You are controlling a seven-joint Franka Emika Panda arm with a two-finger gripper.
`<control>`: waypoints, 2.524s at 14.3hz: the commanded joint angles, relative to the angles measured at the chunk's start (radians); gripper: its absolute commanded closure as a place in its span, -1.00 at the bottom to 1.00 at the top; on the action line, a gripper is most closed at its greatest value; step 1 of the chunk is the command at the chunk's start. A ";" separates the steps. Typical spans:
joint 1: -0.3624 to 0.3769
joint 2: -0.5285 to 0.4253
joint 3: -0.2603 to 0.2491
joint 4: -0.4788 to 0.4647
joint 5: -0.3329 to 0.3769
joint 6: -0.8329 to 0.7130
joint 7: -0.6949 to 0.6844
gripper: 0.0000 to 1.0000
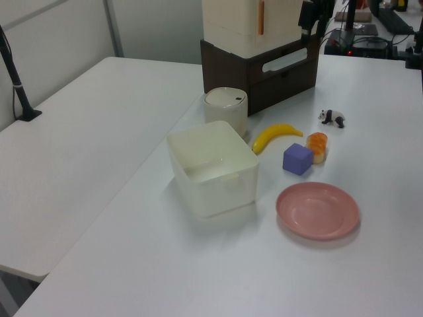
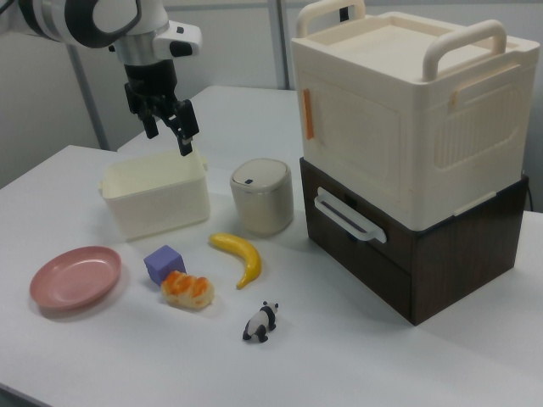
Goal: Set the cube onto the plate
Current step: 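Move the open gripper from above the cream bin toward the purple cube, then lower the open gripper down around the purple cube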
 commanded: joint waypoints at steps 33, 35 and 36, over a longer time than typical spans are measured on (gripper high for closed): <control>0.006 -0.011 0.051 -0.087 -0.084 -0.044 0.044 -1.00; 0.006 -0.011 0.052 -0.102 -0.080 -0.047 0.079 -1.00; 0.006 -0.011 0.063 -0.109 -0.079 -0.047 0.099 -1.00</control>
